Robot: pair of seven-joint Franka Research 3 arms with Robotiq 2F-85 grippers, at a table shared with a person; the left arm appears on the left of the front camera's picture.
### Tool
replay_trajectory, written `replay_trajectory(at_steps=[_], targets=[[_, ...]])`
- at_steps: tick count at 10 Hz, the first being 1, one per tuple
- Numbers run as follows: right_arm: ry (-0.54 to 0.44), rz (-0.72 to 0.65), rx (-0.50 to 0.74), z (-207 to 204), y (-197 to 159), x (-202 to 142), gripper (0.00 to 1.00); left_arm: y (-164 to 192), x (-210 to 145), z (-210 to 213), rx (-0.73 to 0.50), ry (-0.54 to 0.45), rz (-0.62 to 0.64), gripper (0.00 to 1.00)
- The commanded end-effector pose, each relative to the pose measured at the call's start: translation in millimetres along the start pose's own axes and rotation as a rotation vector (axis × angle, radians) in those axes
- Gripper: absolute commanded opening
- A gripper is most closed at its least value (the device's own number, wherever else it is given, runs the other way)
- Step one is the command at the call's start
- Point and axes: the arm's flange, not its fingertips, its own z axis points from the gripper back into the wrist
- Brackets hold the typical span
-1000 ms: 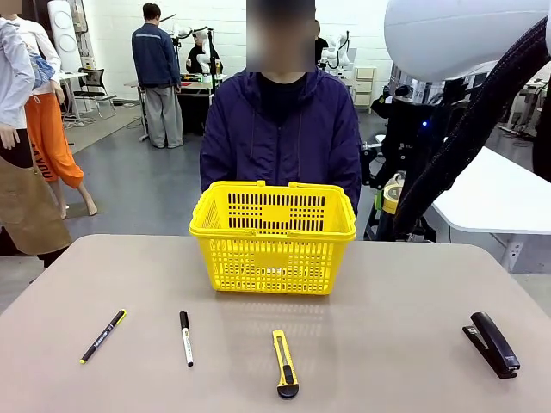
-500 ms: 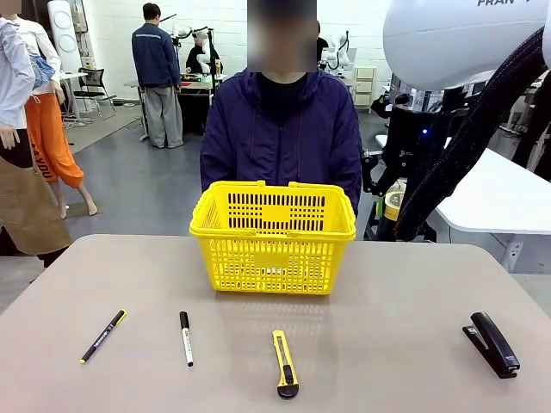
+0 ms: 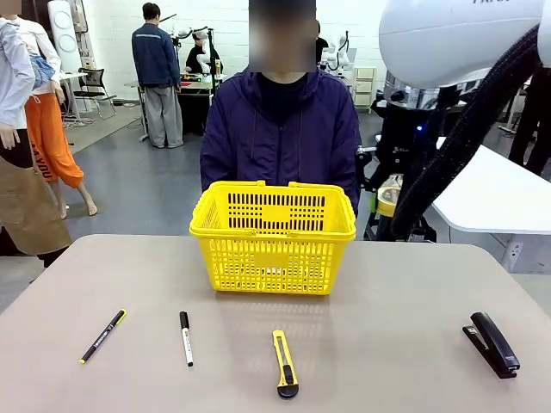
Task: Place the items the person wants into the basket.
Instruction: Pick up the item the person points to and place it in the Market Basket.
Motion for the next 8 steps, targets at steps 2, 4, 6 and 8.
replay_trajectory(at_steps=[2, 4, 6, 8], targets=[[0.006, 0.205, 0.145, -34.9, 84.9, 83.6, 0.63, 0.0, 0.4, 0.0, -0.005, -0.003, -0.007, 1.0], [0.051, 0.185, 0.171, -83.7, 118.1, 129.3, 0.63, 0.0, 0.4, 0.0, -0.005, -0.003, -0.007, 1.0], [0.082, 0.198, 0.137, -128.5, 131.2, 161.7, 0.63, 0.0, 0.4, 0.0, -0.005, -0.003, -0.007, 1.0], [0.116, 0.223, 0.118, -154.9, 132.7, 171.7, 0.63, 0.0, 0.4, 0.0, -0.005, -0.003, -0.007, 1.0]])
